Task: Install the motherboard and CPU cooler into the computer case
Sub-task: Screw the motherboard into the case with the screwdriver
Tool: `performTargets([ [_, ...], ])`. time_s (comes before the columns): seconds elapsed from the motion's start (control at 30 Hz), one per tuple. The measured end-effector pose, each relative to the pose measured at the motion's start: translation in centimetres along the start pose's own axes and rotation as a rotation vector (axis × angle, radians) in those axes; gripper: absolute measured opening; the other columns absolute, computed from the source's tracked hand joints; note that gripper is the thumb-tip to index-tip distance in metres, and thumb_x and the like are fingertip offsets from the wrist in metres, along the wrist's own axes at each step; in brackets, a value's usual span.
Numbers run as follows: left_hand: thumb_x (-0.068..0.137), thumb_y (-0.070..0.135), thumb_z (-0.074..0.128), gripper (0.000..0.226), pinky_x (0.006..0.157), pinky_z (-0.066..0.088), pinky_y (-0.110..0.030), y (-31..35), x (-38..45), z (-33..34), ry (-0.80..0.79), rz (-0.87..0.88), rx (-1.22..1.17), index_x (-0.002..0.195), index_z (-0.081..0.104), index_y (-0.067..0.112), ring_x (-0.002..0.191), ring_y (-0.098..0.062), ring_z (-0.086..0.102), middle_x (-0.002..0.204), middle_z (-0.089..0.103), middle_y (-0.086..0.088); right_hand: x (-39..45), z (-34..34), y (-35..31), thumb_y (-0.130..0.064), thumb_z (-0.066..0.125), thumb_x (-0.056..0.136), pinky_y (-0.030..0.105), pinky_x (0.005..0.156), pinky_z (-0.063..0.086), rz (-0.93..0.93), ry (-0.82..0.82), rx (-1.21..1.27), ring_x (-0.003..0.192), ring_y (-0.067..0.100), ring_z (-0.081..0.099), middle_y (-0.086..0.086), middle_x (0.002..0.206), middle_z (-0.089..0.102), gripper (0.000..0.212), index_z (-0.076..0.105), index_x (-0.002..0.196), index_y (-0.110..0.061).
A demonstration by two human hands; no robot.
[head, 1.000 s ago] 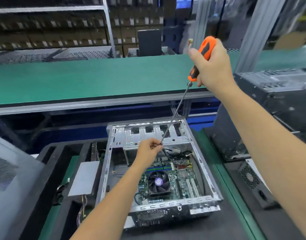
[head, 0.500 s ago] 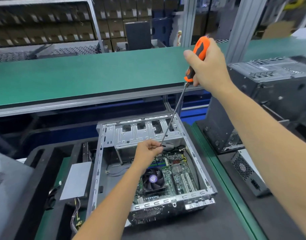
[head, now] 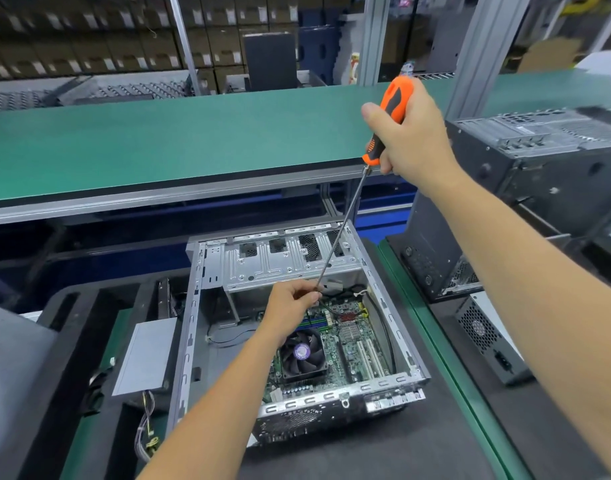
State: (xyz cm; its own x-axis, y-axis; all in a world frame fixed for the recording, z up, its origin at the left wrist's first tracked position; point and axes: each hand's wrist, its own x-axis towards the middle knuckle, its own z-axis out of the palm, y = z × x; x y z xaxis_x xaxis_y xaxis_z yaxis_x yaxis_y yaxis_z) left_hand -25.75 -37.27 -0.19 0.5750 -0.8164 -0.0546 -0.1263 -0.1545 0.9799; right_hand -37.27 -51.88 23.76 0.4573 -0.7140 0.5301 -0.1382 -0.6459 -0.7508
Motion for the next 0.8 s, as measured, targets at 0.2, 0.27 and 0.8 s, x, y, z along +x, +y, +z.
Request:
performTargets([
  [0.2, 0.089, 0.003, 0.061, 0.02, 0.08, 0.051, -0.021, -0.47, 0.24, 0.15, 0.004, -0.031, 0.044, 0.092, 0.073, 0.019, 0.088, -0.01, 0.067, 0.091, 0.072, 0.001, -0.09, 0.03, 0.32, -0.032, 0.054, 0.096, 0.021, 0.04, 0.045, -0.005, -0.004, -0.008, 0.037, 0.012, 0.05, 0.011, 0.076, 0.049, 0.027, 0.038, 0.096, -0.011],
  [0.27, 0.088, 0.004, 0.062, 0.017, 0.082, 0.052, -0.026, -0.6, 0.3, 0.15, 0.013, -0.042, 0.055, 0.092, 0.073, 0.017, 0.088, -0.014, 0.067, 0.091, 0.072, -0.001, -0.12, 0.05, 0.4, -0.032, 0.054, 0.096, 0.022, 0.04, 0.046, -0.001, 0.0, -0.013, 0.037, 0.013, 0.05, 0.011, 0.075, 0.048, 0.026, 0.037, 0.095, -0.012],
  [0.8, 0.078, 0.008, 0.076, 0.01, 0.069, 0.052, -0.015, -0.31, -0.04, 0.26, 0.025, -0.035, 0.022, 0.081, 0.073, 0.017, 0.076, -0.01, 0.067, 0.083, 0.072, -0.001, -0.86, -0.18, 0.28, -0.031, 0.054, 0.096, 0.023, 0.041, 0.044, -0.004, -0.01, -0.031, 0.038, 0.014, 0.05, 0.017, 0.078, 0.051, 0.027, 0.036, 0.093, -0.012],
])
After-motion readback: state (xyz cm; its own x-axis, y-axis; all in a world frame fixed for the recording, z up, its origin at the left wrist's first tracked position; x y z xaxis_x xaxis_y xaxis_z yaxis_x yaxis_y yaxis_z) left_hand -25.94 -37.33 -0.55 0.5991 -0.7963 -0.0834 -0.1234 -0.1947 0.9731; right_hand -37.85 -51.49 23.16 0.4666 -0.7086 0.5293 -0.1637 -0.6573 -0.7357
